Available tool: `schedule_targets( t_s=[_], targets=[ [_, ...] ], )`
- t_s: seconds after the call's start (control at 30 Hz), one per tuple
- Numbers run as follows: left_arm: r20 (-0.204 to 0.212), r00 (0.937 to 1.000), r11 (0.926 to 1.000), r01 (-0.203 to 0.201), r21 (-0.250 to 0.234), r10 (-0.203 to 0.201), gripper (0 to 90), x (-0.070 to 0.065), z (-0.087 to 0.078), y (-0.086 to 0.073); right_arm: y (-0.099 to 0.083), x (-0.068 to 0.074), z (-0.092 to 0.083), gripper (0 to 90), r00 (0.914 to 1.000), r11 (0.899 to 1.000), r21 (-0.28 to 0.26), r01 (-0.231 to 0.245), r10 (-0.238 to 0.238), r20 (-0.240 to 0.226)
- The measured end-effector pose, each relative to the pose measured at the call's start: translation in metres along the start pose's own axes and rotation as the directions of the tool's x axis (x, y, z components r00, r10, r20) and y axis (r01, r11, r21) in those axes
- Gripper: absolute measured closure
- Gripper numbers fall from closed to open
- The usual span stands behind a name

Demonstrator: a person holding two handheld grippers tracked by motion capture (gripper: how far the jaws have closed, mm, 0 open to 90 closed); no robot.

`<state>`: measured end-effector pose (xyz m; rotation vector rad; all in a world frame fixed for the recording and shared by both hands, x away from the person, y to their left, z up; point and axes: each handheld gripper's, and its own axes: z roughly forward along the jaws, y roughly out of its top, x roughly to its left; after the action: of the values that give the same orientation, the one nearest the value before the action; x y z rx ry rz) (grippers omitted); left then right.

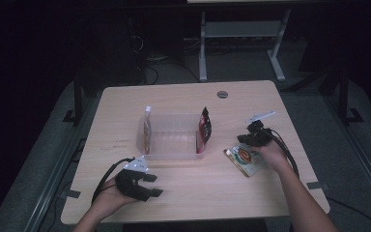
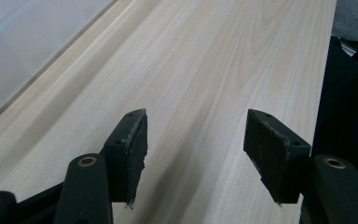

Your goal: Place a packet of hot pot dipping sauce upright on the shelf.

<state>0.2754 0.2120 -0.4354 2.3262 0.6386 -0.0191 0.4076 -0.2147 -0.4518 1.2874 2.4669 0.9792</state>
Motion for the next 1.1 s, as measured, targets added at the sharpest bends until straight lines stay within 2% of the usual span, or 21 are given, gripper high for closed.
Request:
schedule_targets(
  t_s=[0.1, 0.17, 0.27, 0.33, 0.43, 0.63, 0.9, 1.1],
  targets=[
    [0.000, 1.0000, 1.0000, -0.004, 0.004, 0.004, 39.2, 0.000, 0.000, 0.000, -0.007, 0.004, -0.005, 89.7, 0.9995, 1.000, 0.003, 0.004, -0.003, -0.031],
    [-0.002, 1.0000, 1.0000, -0.006, 0.005, 0.006, 39.2, 0.000, 0.000, 0.000, -0.009, 0.003, -0.012, 89.7, 0.9995, 1.000, -0.007, 0.009, -0.009, -0.029],
    [-0.001, 1.0000, 1.0000, -0.010, 0.003, 0.010, 39.2, -0.001, 0.000, 0.000, -0.010, -0.015, -0.028, 89.6, 0.9989, 0.997, -0.068, -0.047, 0.046, -0.013],
    [0.002, 1.0000, 1.0000, -0.009, 0.003, 0.009, 39.2, 0.000, 0.000, 0.000, -0.015, -0.031, -0.038, 89.7, 0.9975, 0.995, -0.080, -0.056, 0.059, 0.040],
    [0.004, 1.0000, 1.0000, -0.003, 0.005, 0.003, 39.2, 0.001, 0.002, 0.000, -0.024, -0.048, -0.047, 89.7, 0.9938, 0.994, -0.078, -0.074, 0.080, 0.077],
    [0.004, 1.0000, 1.0000, -0.003, 0.006, 0.003, 39.2, -0.001, 0.002, 0.001, -0.039, -0.068, -0.043, 89.7, 0.9864, 0.994, -0.032, -0.108, 0.111, 0.121],
    [0.006, 1.0000, 1.0000, 0.000, 0.006, 0.000, 39.2, 0.001, 0.003, 0.000, -0.044, -0.076, -0.036, 89.6, 0.9829, 0.992, -0.013, -0.128, 0.129, 0.132],
    [0.006, 1.0000, 1.0000, 0.000, 0.009, 0.000, 39.2, 0.002, 0.004, 0.000, -0.045, -0.075, -0.033, 89.7, 0.9846, 0.992, -0.005, -0.126, 0.125, 0.122]
  ],
)
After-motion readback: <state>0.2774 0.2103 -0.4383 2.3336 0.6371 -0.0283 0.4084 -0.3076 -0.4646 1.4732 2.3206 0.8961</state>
